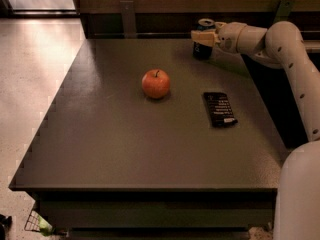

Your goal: Pick pepsi can

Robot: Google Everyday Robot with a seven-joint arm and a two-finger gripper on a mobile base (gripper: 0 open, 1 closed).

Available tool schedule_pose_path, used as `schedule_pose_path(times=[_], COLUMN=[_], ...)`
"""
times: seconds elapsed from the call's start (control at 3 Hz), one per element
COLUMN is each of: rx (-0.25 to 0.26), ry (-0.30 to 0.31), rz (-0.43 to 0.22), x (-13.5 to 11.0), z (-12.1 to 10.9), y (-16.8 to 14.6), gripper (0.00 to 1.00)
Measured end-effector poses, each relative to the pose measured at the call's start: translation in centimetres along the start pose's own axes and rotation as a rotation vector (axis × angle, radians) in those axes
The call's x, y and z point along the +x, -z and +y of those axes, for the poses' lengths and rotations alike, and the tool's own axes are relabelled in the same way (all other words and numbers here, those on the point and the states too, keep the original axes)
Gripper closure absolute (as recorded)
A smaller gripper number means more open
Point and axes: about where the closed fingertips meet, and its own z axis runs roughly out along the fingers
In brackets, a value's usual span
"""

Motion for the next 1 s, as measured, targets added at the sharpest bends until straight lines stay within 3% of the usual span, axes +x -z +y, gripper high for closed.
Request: schedule_pose_path(times=[0.33,0.67,1.0], rx=[-0.022,-0.026,-0.017], ry=[0.048,0.168,0.246], rz=[0.013,0.042,0.046], x=[-3.0,-8.7,-12.1], z=[0.7,2.4,3.5], y=[-0.2,0.7,1.5], gripper=[1.00,1.00,1.00])
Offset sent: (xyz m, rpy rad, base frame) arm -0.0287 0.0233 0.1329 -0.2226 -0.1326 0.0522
